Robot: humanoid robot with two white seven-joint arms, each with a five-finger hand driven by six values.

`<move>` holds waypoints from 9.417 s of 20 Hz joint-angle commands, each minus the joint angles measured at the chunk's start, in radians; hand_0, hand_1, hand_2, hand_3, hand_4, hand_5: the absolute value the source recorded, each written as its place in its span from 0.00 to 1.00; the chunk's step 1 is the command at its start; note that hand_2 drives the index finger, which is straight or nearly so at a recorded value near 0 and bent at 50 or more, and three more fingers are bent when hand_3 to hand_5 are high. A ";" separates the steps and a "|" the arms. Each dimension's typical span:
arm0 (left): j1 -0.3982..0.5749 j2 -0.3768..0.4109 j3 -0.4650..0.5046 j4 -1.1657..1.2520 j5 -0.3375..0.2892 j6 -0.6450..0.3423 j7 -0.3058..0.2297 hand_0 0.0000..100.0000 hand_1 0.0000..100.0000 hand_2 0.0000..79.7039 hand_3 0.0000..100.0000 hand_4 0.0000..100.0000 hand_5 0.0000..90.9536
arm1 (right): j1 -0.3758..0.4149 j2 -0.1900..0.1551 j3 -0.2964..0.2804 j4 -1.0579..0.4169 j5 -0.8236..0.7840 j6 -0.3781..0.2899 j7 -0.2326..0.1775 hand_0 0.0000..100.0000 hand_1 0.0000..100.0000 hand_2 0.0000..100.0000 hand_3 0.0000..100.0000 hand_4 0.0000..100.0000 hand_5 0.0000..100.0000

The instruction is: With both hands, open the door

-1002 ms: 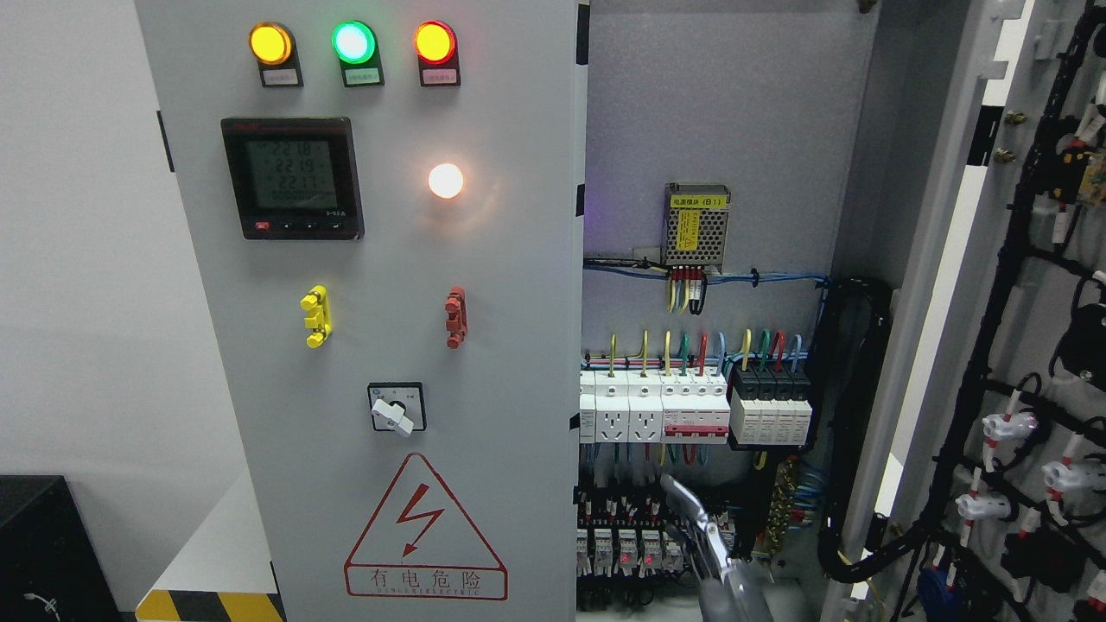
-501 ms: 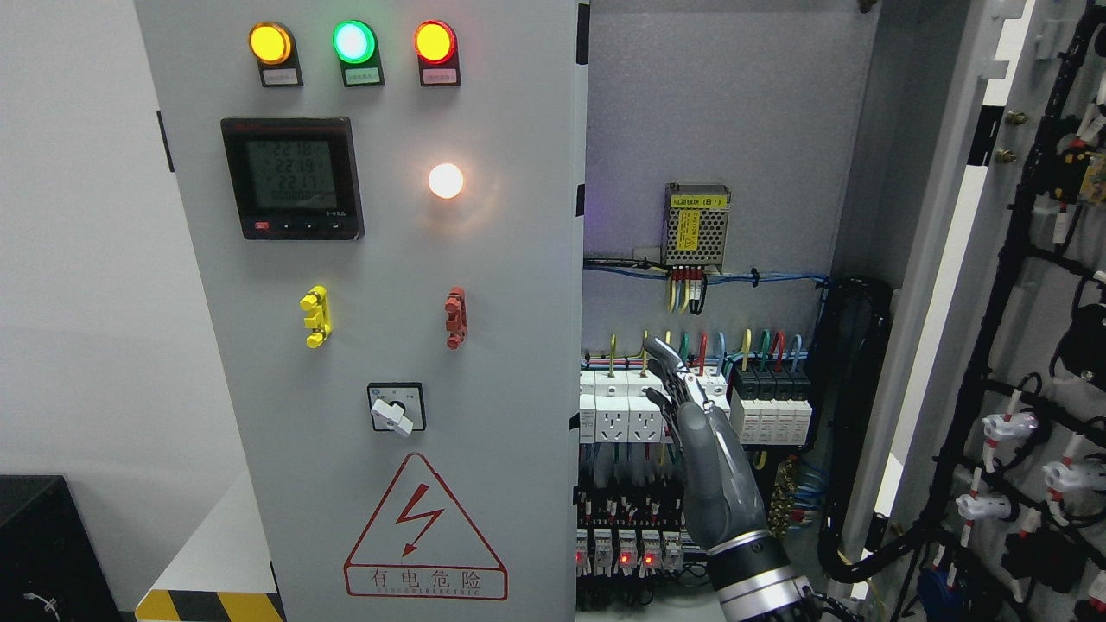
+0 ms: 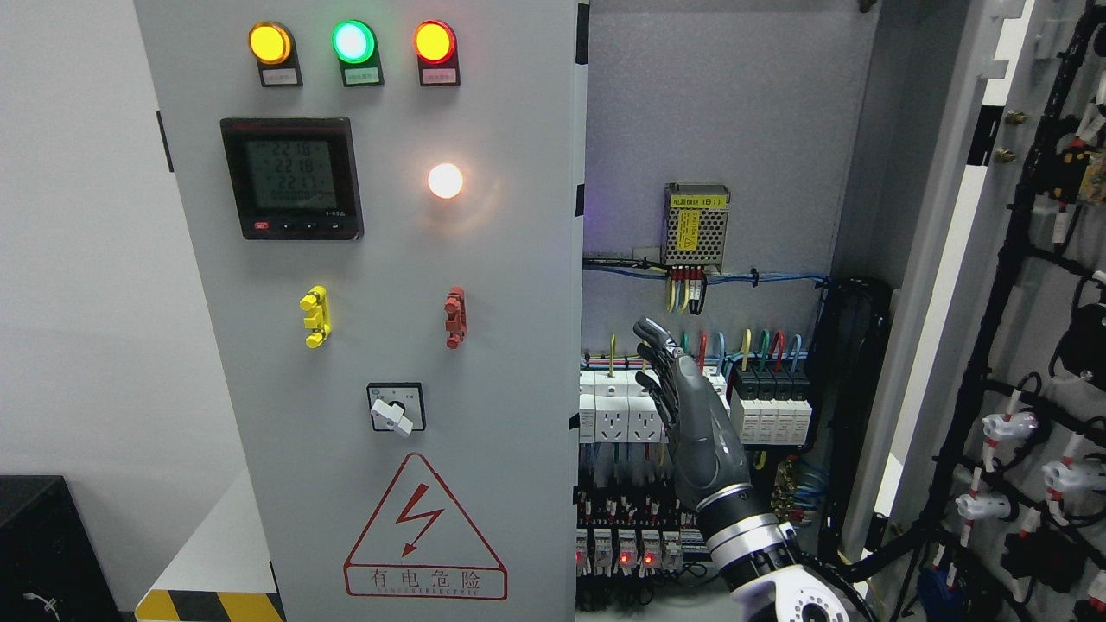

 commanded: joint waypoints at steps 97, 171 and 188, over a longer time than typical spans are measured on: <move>0.000 -0.001 0.001 -0.004 0.000 0.000 0.001 0.00 0.00 0.00 0.00 0.00 0.00 | -0.261 -0.086 -0.040 0.317 -0.371 0.169 0.732 0.00 0.00 0.00 0.00 0.00 0.00; -0.012 0.005 -0.005 -0.098 -0.003 0.000 -0.001 0.00 0.00 0.00 0.00 0.00 0.00 | 0.101 0.097 0.407 -0.115 -0.233 0.257 0.723 0.00 0.00 0.00 0.00 0.00 0.00; 0.094 0.339 -0.360 -1.387 -0.006 -0.128 -0.001 0.00 0.00 0.00 0.00 0.00 0.00 | 0.501 -0.158 -0.089 -0.276 -0.234 -0.017 0.660 0.00 0.00 0.00 0.00 0.00 0.00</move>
